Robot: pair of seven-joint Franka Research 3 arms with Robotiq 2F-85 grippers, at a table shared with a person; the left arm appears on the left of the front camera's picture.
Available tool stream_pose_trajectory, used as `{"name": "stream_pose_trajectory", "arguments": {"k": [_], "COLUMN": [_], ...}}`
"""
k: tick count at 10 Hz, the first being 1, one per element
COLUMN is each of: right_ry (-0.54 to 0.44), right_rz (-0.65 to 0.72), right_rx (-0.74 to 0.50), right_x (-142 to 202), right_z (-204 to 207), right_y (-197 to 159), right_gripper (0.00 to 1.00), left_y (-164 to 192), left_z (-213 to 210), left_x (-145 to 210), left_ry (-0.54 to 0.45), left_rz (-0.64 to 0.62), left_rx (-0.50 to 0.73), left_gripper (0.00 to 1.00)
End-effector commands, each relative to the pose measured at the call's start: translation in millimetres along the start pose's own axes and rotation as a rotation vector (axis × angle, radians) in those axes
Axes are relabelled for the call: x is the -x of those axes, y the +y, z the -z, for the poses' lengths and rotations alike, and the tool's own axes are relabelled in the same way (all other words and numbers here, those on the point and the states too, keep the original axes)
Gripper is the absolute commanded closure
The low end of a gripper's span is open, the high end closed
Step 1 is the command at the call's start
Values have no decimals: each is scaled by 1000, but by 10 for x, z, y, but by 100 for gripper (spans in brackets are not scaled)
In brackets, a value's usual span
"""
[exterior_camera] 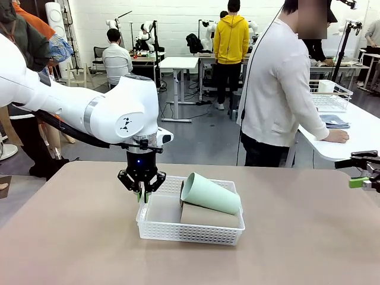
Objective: Clean and organize the cups into the basket.
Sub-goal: Pick up the Reusable plastic cup from the right side of the table and stack it inside the Organizing basket in the center of the table, then move the Organizing basket back to the left side of the table.
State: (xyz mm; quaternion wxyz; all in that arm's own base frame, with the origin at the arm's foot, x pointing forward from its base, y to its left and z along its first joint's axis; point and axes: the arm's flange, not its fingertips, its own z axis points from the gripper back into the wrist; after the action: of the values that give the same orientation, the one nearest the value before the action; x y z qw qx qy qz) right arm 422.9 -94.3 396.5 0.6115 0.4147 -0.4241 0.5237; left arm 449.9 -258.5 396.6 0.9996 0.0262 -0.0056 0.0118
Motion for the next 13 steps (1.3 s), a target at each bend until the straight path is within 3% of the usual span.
{"name": "stream_pose_trajectory", "arguments": {"k": [1,13], "right_ry": [-30,-30], "right_rz": [-16,-16], "right_rx": [3,3], "right_x": [33,33], "right_z": [-99,-99], "right_y": [48,48], "right_gripper": [0,0], "left_y": [-20,-20], "left_z": [-9,-9], "left_x": [9,9], "left_ry": [-6,-6], "left_rz": [-12,-12], "left_rx": [0,0], "left_gripper": [100,100]}}
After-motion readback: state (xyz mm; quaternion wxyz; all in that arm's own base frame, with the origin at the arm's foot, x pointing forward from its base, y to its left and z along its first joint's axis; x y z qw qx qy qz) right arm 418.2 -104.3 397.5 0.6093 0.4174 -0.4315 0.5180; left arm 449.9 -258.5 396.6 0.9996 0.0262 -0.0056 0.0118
